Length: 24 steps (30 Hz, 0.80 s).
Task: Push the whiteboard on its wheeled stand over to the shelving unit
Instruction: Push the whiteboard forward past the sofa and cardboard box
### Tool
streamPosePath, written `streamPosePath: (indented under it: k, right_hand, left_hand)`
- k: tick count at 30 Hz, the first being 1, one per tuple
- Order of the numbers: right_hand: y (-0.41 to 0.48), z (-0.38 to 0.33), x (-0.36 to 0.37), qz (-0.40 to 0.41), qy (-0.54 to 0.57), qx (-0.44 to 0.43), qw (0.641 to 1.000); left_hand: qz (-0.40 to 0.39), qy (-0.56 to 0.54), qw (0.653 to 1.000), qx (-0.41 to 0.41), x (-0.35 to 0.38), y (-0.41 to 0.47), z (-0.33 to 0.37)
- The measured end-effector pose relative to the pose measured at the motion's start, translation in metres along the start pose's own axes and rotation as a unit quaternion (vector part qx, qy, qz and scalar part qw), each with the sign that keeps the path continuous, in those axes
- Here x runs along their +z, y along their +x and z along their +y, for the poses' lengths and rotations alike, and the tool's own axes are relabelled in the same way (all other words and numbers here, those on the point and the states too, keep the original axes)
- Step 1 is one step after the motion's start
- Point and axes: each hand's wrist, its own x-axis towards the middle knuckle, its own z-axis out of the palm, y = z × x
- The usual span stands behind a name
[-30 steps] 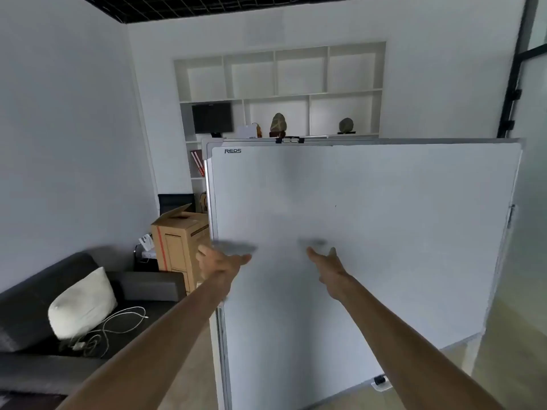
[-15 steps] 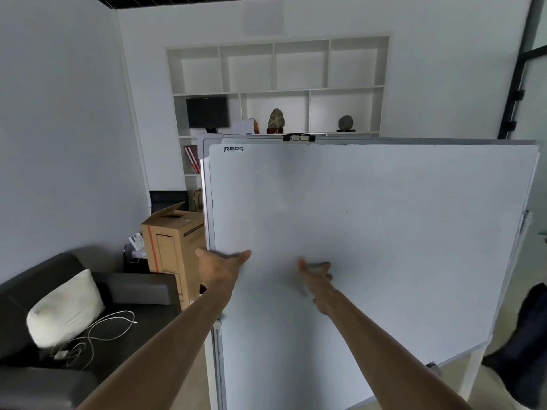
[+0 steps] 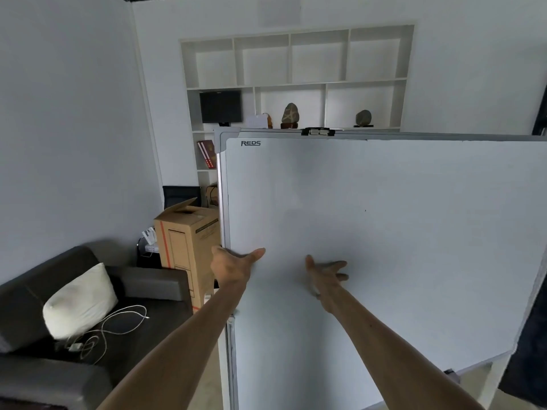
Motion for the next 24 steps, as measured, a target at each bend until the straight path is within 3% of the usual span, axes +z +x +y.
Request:
streamPosePath:
  k: [12, 18, 21, 24]
  right_hand:
    - [0.046, -0.009, 0.009, 0.01, 0.037, -0.056, 0.998]
    - [0.07, -0.019, 0.039, 0.018, 0.043, -0.047, 0.998]
    - [0.078, -0.024, 0.056, 0.042, 0.035, 0.003, 0.998]
    - [0.093, -0.024, 0.065, 0.026, 0.049, -0.043, 0.998]
  left_hand:
    - [0.002, -0.029, 1.0, -0.001, 0.024, 0.028, 0.005]
    - [-0.008, -0.03, 0.999, -0.008, 0.023, 0.066, -0.001]
    - [-0.01, -0.023, 1.0, -0.012, 0.024, 0.083, -0.003]
    - [-0.012, -0.022, 1.0, -0.009, 0.023, 0.096, -0.005]
